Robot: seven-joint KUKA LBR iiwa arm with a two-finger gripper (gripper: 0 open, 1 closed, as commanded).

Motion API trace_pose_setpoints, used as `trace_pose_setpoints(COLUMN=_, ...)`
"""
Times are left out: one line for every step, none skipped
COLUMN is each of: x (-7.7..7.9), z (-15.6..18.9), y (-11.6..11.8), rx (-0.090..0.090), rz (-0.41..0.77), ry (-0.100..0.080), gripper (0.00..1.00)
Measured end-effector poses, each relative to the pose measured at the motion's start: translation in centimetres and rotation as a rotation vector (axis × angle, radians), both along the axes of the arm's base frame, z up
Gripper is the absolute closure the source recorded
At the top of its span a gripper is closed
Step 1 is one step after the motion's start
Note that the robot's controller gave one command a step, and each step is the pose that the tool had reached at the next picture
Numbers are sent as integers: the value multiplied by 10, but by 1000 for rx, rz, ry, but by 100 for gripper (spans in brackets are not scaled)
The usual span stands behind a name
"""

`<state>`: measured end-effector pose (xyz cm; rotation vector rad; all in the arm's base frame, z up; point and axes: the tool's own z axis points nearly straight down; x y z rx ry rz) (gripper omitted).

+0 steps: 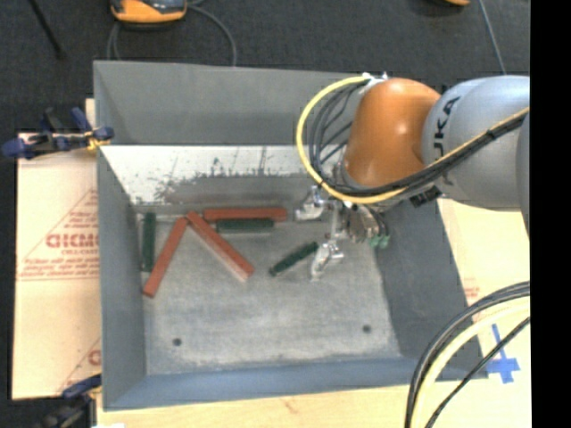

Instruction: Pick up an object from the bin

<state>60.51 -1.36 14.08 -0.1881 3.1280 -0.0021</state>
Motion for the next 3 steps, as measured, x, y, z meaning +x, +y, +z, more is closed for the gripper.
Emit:
trace_pose_setpoints(x=4, z=-51, y=-5, rx=-2, rz=324, ry=3, gripper=0)
trace_pose_setpoints(x=17, z=-65, y=-3, rx=-1, rz=335, ry=9, gripper=0)
trace_pose_setpoints(x=15, z=-64, y=-3, rx=-3, rz=352, ry=1, gripper=0)
